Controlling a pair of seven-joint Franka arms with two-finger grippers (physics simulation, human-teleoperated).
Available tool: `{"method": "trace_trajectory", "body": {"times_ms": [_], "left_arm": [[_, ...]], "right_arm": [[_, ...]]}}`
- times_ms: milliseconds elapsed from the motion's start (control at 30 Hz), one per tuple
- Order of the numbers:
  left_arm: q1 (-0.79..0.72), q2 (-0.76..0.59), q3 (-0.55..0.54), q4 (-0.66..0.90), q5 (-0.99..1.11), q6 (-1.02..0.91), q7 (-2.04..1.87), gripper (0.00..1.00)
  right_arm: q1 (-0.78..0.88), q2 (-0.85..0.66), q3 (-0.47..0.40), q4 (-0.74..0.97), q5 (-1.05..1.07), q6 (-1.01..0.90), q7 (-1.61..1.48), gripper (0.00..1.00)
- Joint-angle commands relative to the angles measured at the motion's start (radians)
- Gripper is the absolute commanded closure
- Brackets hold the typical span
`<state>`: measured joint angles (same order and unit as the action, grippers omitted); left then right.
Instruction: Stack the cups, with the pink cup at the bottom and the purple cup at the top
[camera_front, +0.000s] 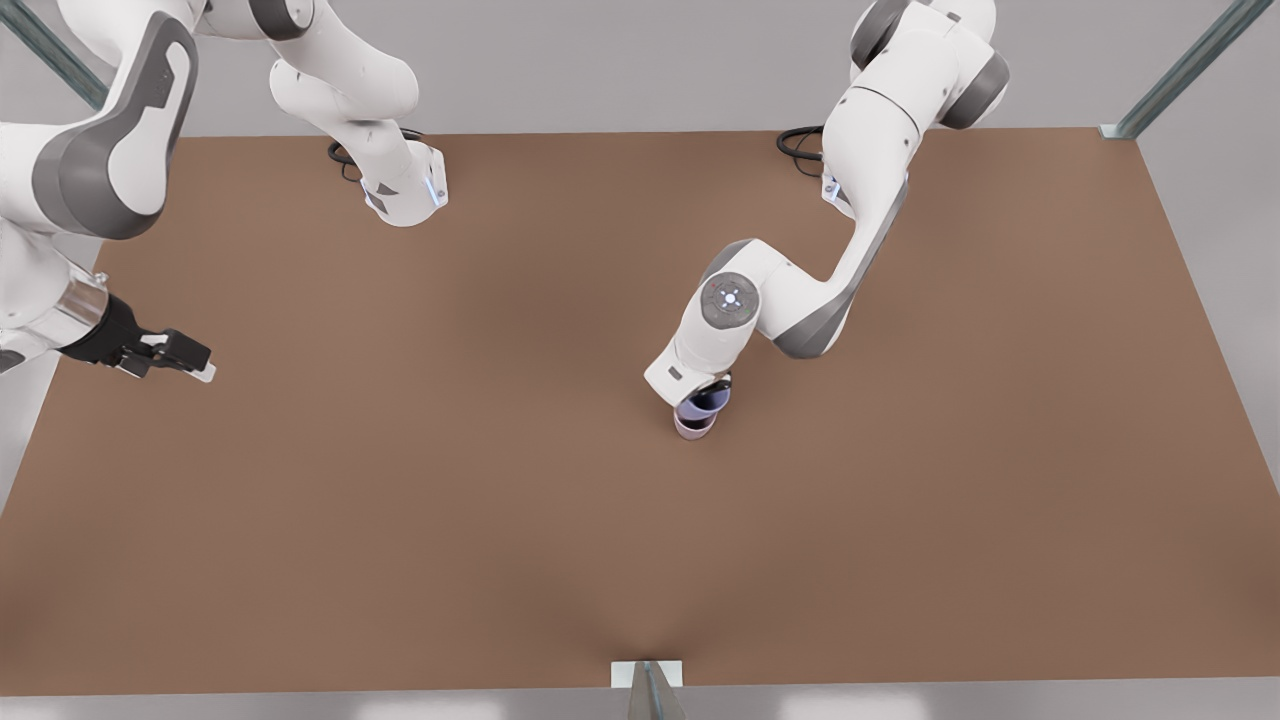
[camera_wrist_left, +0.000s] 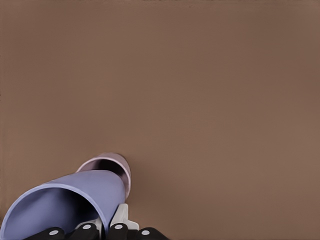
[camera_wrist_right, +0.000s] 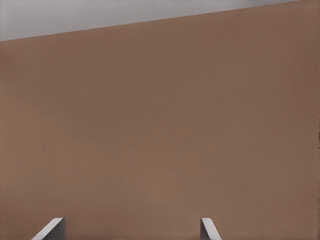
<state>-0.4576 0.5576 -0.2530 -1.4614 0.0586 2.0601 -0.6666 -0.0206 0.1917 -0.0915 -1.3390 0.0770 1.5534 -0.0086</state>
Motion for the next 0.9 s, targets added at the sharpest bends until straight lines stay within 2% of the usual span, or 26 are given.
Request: {"method": "trace_trajectory", "body": {"times_ms": [0, 867], "left_arm": [[-0.001, -0.001, 0.0, 0.0, 0.03, 0.018, -0.286, 0.79], [-0.024, 0.042, 0.0, -0.01, 0.118, 0.034, -0.32, 0.79]], "right_arm": [[0.001, 0.0, 0.001, 0.0, -0.008, 0.01, -0.031, 0.0], [-0.01, 0.008, -0.004, 0.0, 0.004, 0.025, -0.037, 0.0]]}}
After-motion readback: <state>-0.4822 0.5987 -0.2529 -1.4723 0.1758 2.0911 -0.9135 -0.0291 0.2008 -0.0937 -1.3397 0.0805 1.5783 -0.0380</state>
